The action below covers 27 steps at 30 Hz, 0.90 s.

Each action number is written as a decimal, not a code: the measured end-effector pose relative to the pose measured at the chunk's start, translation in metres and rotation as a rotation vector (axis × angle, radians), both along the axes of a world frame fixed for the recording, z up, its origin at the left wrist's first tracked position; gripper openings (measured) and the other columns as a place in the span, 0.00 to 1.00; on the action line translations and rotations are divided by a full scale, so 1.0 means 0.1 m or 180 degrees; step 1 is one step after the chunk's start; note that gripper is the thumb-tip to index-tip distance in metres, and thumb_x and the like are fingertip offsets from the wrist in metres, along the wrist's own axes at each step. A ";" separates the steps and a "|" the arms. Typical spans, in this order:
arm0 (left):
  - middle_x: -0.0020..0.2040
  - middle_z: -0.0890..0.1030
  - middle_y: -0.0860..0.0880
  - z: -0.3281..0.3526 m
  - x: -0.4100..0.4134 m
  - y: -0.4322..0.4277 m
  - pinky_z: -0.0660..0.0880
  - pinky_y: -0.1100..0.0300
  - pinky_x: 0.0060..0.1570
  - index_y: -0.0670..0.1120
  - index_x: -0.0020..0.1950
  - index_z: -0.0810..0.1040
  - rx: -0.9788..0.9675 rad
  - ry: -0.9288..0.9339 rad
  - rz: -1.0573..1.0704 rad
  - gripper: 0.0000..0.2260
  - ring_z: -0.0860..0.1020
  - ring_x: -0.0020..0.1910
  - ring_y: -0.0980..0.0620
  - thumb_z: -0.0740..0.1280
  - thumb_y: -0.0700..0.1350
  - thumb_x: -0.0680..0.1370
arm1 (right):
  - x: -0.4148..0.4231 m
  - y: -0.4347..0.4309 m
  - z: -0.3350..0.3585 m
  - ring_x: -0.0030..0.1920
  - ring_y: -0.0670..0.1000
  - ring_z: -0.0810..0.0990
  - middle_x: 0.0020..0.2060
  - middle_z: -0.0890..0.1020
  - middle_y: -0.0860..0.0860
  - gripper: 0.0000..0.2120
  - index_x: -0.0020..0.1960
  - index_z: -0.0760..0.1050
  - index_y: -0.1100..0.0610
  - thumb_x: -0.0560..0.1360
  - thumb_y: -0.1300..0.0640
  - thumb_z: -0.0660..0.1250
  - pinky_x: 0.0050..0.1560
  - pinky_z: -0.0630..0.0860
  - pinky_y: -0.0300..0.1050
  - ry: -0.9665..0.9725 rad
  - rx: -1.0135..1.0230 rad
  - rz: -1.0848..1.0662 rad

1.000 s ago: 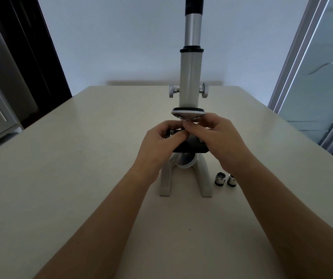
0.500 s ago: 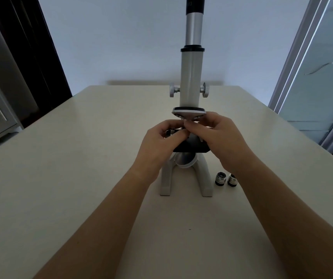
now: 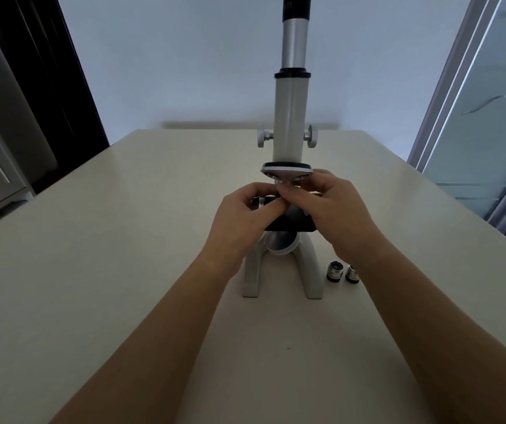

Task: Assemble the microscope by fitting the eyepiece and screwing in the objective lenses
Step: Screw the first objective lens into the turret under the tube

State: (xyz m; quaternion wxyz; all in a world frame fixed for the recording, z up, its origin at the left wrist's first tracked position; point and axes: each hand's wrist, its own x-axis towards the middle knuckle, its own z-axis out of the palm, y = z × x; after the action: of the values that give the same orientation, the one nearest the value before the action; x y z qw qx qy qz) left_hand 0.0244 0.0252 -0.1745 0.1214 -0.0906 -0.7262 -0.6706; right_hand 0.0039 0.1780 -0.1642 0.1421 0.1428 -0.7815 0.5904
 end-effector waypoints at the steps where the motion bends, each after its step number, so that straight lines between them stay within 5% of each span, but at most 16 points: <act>1: 0.47 0.86 0.54 0.00 0.00 0.00 0.78 0.66 0.48 0.56 0.50 0.84 -0.0036 0.0002 -0.0027 0.05 0.84 0.49 0.56 0.71 0.48 0.76 | 0.00 0.00 0.00 0.58 0.51 0.81 0.57 0.82 0.49 0.10 0.54 0.86 0.51 0.75 0.50 0.72 0.64 0.76 0.57 0.0018 0.0017 0.0007; 8: 0.52 0.86 0.54 0.01 0.00 -0.01 0.77 0.57 0.58 0.55 0.51 0.86 -0.0150 0.0126 -0.0065 0.06 0.82 0.56 0.54 0.71 0.46 0.77 | 0.01 0.01 0.02 0.60 0.49 0.81 0.58 0.80 0.47 0.08 0.54 0.86 0.49 0.77 0.51 0.71 0.66 0.76 0.55 0.0046 0.0031 0.0135; 14: 0.58 0.81 0.53 -0.01 -0.03 -0.02 0.75 0.73 0.49 0.54 0.52 0.85 -0.0266 0.0145 0.0179 0.07 0.79 0.58 0.59 0.73 0.48 0.75 | 0.01 -0.01 0.01 0.59 0.49 0.81 0.57 0.81 0.48 0.10 0.55 0.86 0.51 0.76 0.50 0.72 0.65 0.77 0.53 0.0005 0.0064 0.0029; 20: 0.57 0.79 0.52 -0.02 -0.03 -0.02 0.72 0.78 0.44 0.57 0.48 0.84 -0.0335 0.0191 0.0276 0.05 0.77 0.52 0.64 0.74 0.49 0.74 | 0.02 0.00 0.03 0.59 0.50 0.81 0.57 0.80 0.49 0.10 0.56 0.85 0.53 0.77 0.52 0.70 0.66 0.75 0.54 0.0077 0.0127 0.0065; 27: 0.59 0.80 0.52 -0.04 -0.03 0.00 0.73 0.70 0.53 0.55 0.50 0.85 -0.0331 0.0135 0.0284 0.05 0.77 0.58 0.60 0.73 0.48 0.75 | 0.05 0.03 0.04 0.55 0.53 0.84 0.53 0.85 0.53 0.09 0.54 0.86 0.50 0.76 0.50 0.71 0.61 0.79 0.54 -0.0159 -0.0025 0.0294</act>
State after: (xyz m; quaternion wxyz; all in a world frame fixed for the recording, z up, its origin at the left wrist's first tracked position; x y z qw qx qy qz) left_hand 0.0215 0.0253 -0.1781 0.1616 -0.0785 -0.7606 -0.6238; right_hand 0.0088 0.1809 -0.1604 0.0957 0.1633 -0.7751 0.6028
